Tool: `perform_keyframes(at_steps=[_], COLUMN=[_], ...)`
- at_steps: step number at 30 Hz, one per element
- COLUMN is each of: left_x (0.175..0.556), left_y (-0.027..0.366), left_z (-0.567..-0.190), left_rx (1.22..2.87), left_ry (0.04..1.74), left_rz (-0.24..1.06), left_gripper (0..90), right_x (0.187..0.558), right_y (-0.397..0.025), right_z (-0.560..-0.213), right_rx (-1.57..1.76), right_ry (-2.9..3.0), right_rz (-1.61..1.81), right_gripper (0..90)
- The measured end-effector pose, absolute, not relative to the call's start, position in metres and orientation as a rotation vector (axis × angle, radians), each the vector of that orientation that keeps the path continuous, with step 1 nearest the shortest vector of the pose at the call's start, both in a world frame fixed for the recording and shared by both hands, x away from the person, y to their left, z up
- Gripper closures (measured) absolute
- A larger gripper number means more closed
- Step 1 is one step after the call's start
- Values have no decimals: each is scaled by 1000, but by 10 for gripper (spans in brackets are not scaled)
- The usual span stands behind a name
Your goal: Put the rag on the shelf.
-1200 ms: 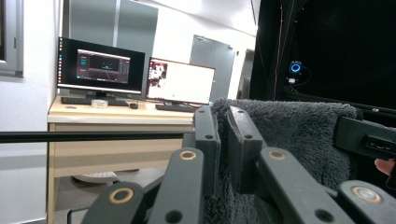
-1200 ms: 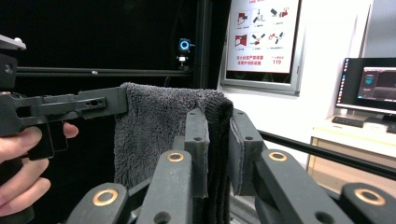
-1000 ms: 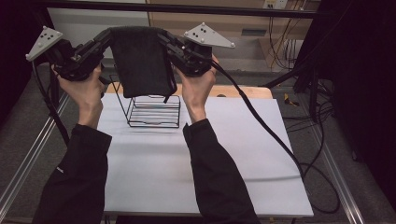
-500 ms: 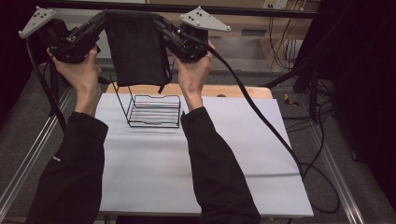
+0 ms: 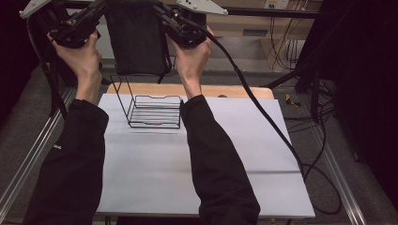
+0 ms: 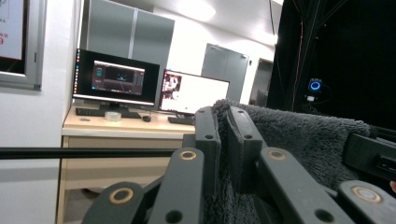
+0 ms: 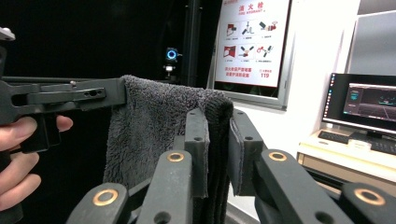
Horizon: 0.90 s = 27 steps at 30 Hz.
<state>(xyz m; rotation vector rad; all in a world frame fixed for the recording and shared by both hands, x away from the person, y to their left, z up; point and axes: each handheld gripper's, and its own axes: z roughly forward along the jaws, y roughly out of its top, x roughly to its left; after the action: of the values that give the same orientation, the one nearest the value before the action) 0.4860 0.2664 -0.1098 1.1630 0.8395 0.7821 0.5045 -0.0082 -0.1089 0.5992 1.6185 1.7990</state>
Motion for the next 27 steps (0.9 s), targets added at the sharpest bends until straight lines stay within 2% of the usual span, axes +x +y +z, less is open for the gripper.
perform_keyframes(at_steps=[11,27], left_x=[506,519], left_y=[271,284], left_z=[-118,-153], left_rx=[1179,1257], left_ry=[855,874], left_rz=[791,767], left_gripper=[832,831], right_x=[523,541], right_y=[-1,9], right_z=[-109,-141], right_rx=[587,669], right_ry=[1629,1719], right_rz=[1738,1690], right_gripper=[803,800])
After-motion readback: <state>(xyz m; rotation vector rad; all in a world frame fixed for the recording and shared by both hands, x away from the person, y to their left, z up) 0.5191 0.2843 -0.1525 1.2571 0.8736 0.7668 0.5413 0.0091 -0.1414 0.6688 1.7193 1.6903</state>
